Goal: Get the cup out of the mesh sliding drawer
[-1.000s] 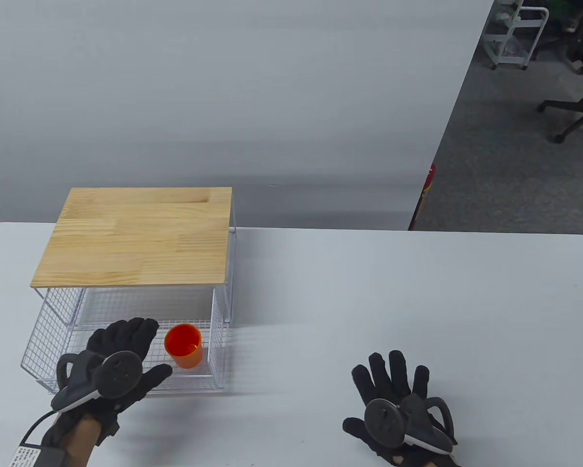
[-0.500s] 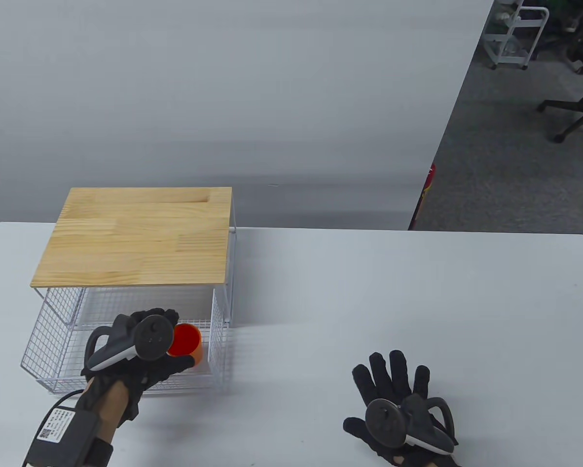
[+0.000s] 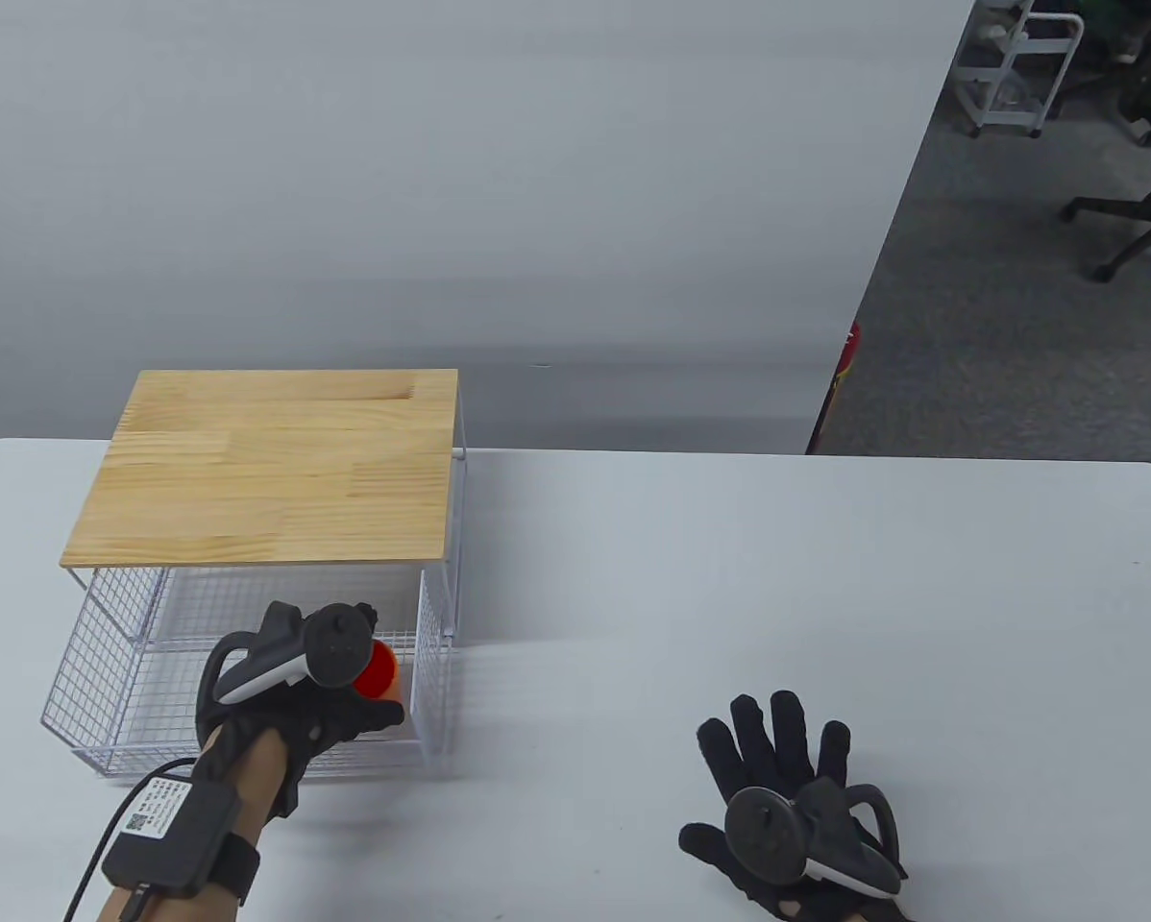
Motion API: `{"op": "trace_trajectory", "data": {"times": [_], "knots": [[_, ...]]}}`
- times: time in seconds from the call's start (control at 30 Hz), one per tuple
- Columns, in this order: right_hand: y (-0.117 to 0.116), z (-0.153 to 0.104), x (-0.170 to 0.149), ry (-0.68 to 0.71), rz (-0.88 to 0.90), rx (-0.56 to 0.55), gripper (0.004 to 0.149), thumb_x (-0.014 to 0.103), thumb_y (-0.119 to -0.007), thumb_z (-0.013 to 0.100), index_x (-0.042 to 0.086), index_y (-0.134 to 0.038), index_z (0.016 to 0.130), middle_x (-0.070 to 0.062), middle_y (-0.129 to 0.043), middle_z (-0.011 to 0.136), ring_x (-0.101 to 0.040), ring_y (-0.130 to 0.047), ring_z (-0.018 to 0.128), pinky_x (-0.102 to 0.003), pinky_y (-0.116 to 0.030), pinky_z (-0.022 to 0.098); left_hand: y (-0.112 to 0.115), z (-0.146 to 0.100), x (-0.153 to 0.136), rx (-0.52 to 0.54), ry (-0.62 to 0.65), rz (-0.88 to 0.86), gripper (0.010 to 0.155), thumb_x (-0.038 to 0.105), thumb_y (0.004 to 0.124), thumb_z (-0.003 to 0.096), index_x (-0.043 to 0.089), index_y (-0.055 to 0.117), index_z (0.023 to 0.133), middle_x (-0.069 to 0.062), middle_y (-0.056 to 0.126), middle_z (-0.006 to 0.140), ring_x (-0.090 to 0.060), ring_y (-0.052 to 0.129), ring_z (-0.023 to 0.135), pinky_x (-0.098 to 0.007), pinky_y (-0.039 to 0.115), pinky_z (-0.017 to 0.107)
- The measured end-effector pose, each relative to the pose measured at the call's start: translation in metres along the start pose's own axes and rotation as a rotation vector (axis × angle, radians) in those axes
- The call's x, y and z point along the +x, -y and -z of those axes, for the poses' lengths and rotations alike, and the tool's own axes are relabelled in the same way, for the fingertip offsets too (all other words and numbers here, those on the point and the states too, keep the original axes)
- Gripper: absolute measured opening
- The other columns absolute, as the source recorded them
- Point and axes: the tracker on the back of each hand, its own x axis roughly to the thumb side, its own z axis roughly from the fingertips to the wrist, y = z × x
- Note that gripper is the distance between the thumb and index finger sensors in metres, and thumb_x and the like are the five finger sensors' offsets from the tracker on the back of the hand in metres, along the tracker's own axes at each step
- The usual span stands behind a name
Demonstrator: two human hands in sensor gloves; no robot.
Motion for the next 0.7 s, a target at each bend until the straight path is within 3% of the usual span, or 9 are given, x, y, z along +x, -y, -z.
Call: {"op": "trace_trajectory", "data": {"times": [0.4, 0.7], "knots": [[0.001, 0.000, 0.000, -0.001, 0.002, 0.004, 0.089, 0.064, -0.062, 0.050, 0.012, -0.026, 0.112, -0.032, -0.017, 0.118, -0.063, -0.005, 0.098, -0.085, -0.012, 0.057, 0.003, 0.006, 0.001, 0.014, 0.013, 0.020, 0.114, 0.083, 0.077, 0.0311, 0.016, 0.037, 0.115, -0.007, 0.065, 0.115, -0.042, 0.080, 0.103, -0.075, 0.061, 0.071], [0.002, -0.001, -0.001, -0.004, 0.005, 0.002, 0.089, 0.064, -0.062, 0.050, 0.012, -0.026, 0.112, -0.032, -0.017, 0.118, -0.063, -0.005, 0.098, -0.085, -0.012, 0.057, -0.011, -0.006, 0.003, 0.095, 0.037, 0.032, 0.106, 0.073, 0.081, 0.0416, 0.010, 0.038, 0.115, -0.014, 0.062, 0.115, -0.047, 0.079, 0.101, -0.077, 0.061, 0.070]]}}
